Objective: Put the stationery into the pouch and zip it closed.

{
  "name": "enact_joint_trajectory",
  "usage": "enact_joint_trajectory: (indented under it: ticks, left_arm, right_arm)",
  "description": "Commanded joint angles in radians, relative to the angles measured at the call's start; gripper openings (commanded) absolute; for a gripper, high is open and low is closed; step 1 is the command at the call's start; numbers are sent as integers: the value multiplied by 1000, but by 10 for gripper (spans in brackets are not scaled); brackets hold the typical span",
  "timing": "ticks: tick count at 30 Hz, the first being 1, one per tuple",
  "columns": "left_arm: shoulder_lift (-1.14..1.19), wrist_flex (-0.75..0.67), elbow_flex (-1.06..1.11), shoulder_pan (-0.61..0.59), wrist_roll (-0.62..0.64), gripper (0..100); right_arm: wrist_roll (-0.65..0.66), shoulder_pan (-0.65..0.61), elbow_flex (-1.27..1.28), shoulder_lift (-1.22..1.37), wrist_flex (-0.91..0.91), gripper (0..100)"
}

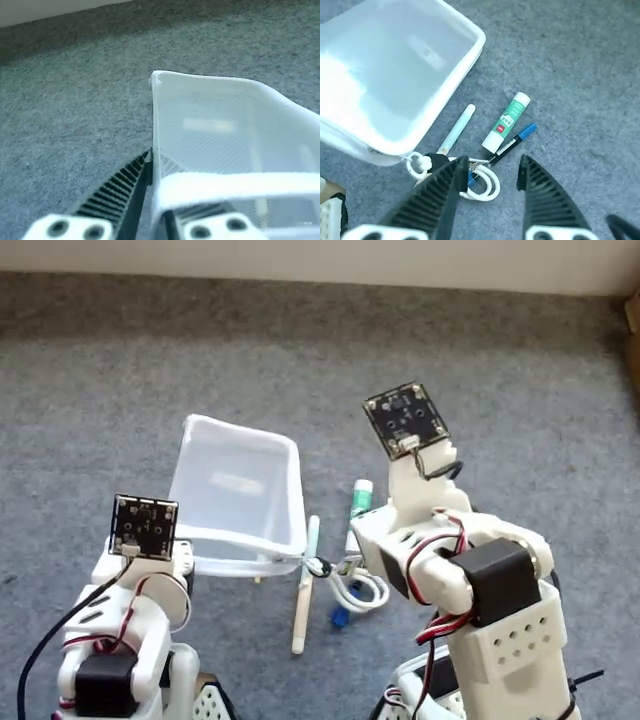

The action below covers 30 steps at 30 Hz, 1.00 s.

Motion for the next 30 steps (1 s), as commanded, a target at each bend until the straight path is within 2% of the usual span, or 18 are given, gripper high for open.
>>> enact_joint_trajectory:
  ticks: [1,10,13,23,30]
  left_arm:
    - [42,2,-101,13,-6,6]
    - [381,11,-358,13,-3,6]
    - [443,29,-437,13,-2,6]
    - [634,112,-659,15,20,6]
    - [797,207,-855,15,80,6]
  right_arm:
    - [-8,47,31,-13,-110,152]
    - [-11,101,274,-13,-381,152]
    - [-68,101,318,-13,-432,152]
    - [-126,101,387,-10,-518,152]
    - [-133,99,387,-10,-521,152]
